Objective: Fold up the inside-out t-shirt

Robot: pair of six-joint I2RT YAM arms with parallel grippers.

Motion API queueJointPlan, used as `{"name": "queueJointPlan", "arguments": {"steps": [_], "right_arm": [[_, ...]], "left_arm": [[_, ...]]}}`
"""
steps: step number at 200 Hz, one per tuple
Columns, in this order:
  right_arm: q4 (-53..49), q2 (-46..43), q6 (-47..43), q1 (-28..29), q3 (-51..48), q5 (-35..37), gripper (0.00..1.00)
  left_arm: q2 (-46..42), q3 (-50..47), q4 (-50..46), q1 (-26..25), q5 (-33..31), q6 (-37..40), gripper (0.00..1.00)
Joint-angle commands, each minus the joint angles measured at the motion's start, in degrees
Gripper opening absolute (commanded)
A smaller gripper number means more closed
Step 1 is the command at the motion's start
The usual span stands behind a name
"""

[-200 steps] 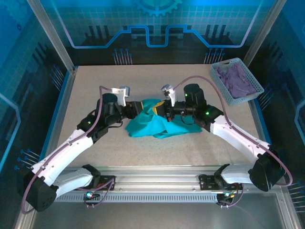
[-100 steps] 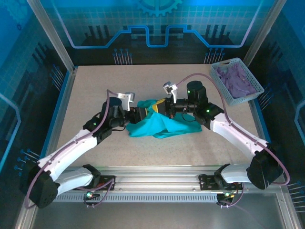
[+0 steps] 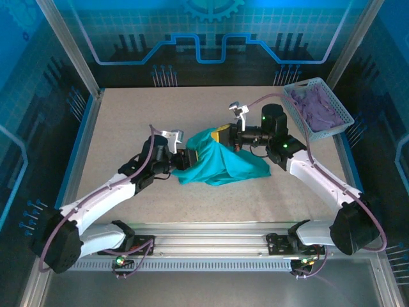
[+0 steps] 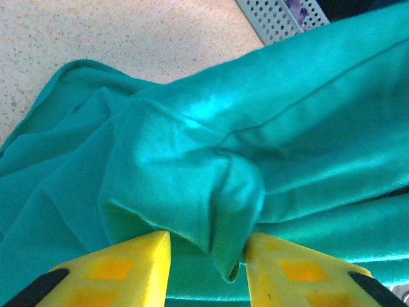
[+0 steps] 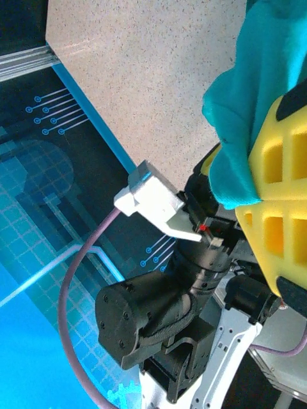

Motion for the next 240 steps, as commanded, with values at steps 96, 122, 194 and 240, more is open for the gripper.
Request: {"name": "queueJointPlan", "arguments": {"steps": [96, 122, 194, 240], "right_arm": [[-6.53, 3.20, -5.06, -0.71, 2.83, -3.58, 0.00], [-7.04, 2.96, -5.35, -0.72, 2.99, -3.39, 0.00], [-7.67, 2.27, -5.55, -0.76, 3.05, -3.65, 0.00], [-8.19, 1.89, -6.08, -0.78, 3.16, -3.63, 0.00]], "left_arm": [[-2.40, 7.85, 2.01, -0.19, 14.36, 10.86, 0.34], [0.37, 10.21, 0.67, -0.13, 15.27, 12.04, 0.34], [4.77, 13.89, -0.61, 0.14, 14.11, 15.37, 0.39], [5.48, 13.89, -1.53, 0.39, 12.92, 16.75, 0.39]]}}
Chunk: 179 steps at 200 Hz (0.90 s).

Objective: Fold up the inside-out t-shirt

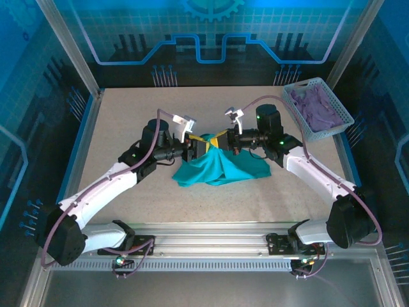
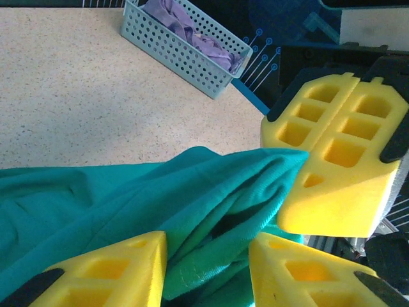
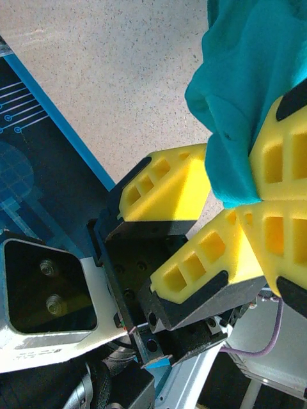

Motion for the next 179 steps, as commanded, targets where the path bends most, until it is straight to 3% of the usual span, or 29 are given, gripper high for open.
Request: {"name": "queueJointPlan", "arguments": {"steps": [1, 62, 87, 100, 122, 140, 155, 179], "right_arm": [[-1.01, -1.22, -1.13, -0.52, 2.03, -1.32, 0.00], [-1.11, -1.11, -1.09, -0.49, 2.30, -1.11, 0.00], [-2.88, -1.22, -1.50, -0.32, 3.17, 1.86, 0.00], [-9.32, -1.09, -2.38, 0.78, 5.54, 10.89, 0.01], [-24.67, -0.89, -6.26, 7.10, 11.91, 39.51, 0.15], [-26.12, -3.39, -9.27, 13.35, 11.44, 56.07, 0.26], [-22.03, -7.43, -11.74, 17.20, 7.47, 59.96, 0.33], [-12.65, -13.72, -13.45, 21.65, -0.92, 56.87, 0.43]], "left_arm": [[0.23, 1.72, -1.43, 0.47, -0.09, 2.42, 0.39], [0.67, 1.63, -1.02, 1.05, 0.26, 1.87, 0.16], [-0.28, 2.04, -1.23, 1.14, 0.30, -0.39, 0.00], [-1.22, 2.45, -1.73, 1.10, 0.31, -3.11, 0.00], [-3.06, 3.72, -3.85, 0.97, 0.30, -10.35, 0.00], [-4.44, 5.49, -7.63, -0.02, -2.07, -14.83, 0.00], [-5.71, 6.53, -11.09, -1.57, -7.14, -15.28, 0.00], [-7.00, 6.03, -12.14, -3.03, -11.73, -15.61, 0.00]]}}
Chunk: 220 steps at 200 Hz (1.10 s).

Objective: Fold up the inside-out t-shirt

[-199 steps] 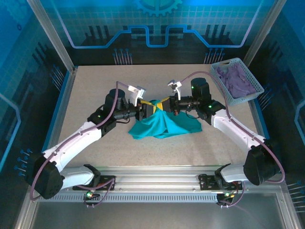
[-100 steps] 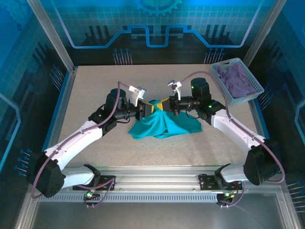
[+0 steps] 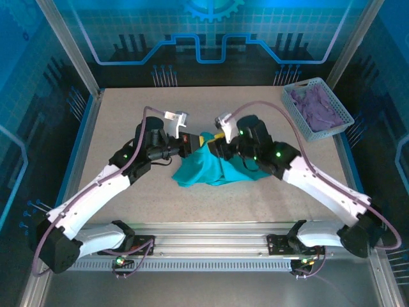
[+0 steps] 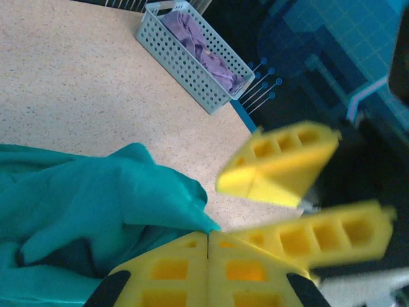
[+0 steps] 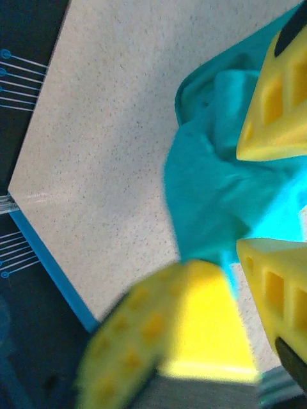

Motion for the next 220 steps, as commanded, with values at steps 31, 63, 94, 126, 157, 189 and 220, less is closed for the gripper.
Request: {"name": "queueJointPlan", "arguments": {"steps": [31, 63, 94, 126, 157, 189, 220], "right_arm": [[14.39, -5.46, -1.78, 5.09, -12.26, 2.50, 0.51], [13.82, 0.45, -1.97, 3.21, -9.81, 6.39, 0.52], [9.84, 0.63, 0.08, -6.20, -9.78, 6.17, 0.13], [6.37, -1.51, -6.18, -9.52, -6.49, 6.73, 0.03], [-1.39, 2.18, -10.44, -9.89, 1.79, 9.98, 0.05], [-10.94, 5.82, -8.81, -9.12, 7.83, 22.56, 0.19], [-4.90, -1.71, -13.30, -2.77, -0.12, 19.49, 0.39]], "left_arm": [[-2.22, 1.50, -2.12, -2.04, -5.05, -4.82, 0.00], [-3.54, 1.89, -1.63, -2.39, -4.11, -4.50, 0.00], [-5.83, 2.59, -2.36, -2.32, -2.27, -1.64, 0.00], [-5.66, 4.40, -5.88, -2.40, 3.07, 3.49, 0.00], [-3.26, 4.25, -2.61, -2.39, 6.95, 0.64, 0.00], [-1.81, 2.32, 5.88, -2.29, 6.45, -7.86, 0.00], [-1.49, 1.20, 9.15, -2.30, 1.16, -12.17, 0.00]]}}
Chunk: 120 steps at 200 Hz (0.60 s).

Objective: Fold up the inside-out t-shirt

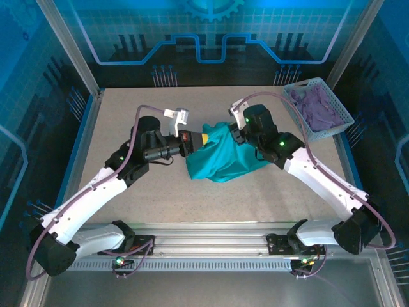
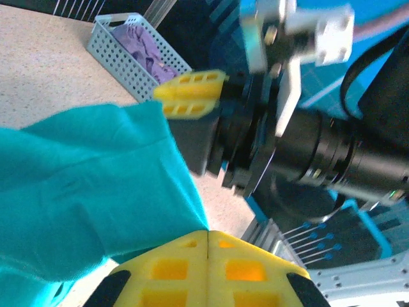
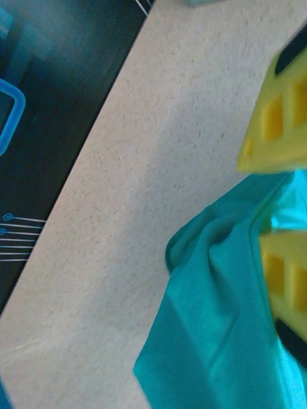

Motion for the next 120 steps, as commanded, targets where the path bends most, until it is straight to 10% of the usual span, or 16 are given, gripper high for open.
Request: {"name": "queueJointPlan", "arguments": {"steps": [1, 74, 120], "right_arm": [[0.52, -5.96, -3.66, 4.69, -5.14, 1.59, 0.39], [18.15, -9.60, 0.87, 16.61, -14.48, -14.66, 0.50], [25.37, -3.15, 12.74, 16.23, -13.85, -6.92, 0.52]], "left_arm": [[-0.02, -0.84, 5.51, -0.31, -2.49, -5.33, 0.00], [0.20, -1.45, 6.56, -0.52, -5.39, -6.68, 0.00], [-0.20, -1.95, 6.43, -0.72, -6.22, -6.46, 0.00]]}}
